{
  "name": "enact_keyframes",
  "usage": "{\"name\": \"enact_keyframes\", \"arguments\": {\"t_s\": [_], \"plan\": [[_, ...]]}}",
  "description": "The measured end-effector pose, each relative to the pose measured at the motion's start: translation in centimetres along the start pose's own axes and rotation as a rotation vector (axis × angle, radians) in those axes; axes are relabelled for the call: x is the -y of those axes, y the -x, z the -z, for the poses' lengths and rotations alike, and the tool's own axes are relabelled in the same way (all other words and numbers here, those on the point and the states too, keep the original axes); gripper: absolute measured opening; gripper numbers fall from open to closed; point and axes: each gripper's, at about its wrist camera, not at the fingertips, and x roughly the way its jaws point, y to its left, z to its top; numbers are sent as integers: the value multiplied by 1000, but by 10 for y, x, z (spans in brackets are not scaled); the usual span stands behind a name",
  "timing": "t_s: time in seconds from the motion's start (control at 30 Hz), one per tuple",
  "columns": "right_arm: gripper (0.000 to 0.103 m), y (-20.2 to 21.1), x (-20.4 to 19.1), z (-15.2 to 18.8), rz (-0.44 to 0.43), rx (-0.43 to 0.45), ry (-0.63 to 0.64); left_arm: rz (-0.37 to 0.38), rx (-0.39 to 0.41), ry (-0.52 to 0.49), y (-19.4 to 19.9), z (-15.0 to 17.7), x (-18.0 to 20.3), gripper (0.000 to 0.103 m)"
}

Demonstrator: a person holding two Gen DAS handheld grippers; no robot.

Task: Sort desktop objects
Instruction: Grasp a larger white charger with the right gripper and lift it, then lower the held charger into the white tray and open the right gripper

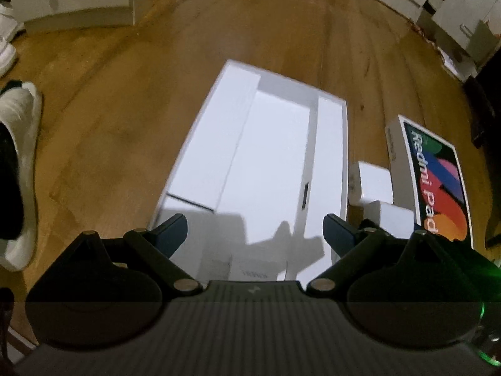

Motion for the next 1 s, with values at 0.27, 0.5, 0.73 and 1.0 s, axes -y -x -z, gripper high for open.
{"name": "enact_keyframes", "arguments": {"t_s": [0.27,0.5,0.73,1.0], "plan": [[65,29,15,-31,-191,104,-64,20,-3,58,-1,5,-17,94],[65,25,-9,-41,-292,63,-19,85,69,70,26,-9,-25,94],[65,20,-76,-22,-430,146,176,-8,104,67,34,-12,-44,95],[65,-3,-95,-13,-406,80,205,62,71,100,13,-10,-48,95]]}}
